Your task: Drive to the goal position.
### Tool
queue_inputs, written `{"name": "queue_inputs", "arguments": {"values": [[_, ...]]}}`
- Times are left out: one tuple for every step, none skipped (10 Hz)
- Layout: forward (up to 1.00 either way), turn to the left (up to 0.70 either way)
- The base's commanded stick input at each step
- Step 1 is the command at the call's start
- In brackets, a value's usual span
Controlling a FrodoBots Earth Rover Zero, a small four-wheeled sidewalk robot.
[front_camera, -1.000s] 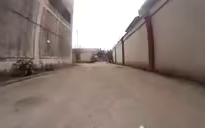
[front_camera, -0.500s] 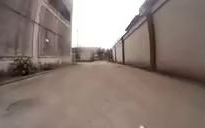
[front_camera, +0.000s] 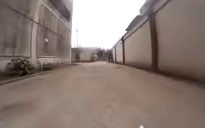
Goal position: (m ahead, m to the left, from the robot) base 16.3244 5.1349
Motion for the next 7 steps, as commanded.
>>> {"name": "queue_inputs", "arguments": {"values": [[0.3, 0.0], [0.3, 0.0], [0.3, 0.0], [0.3, 0.0], [0.3, 0.0], [0.3, 0.0], [0.3, 0.0]]}}
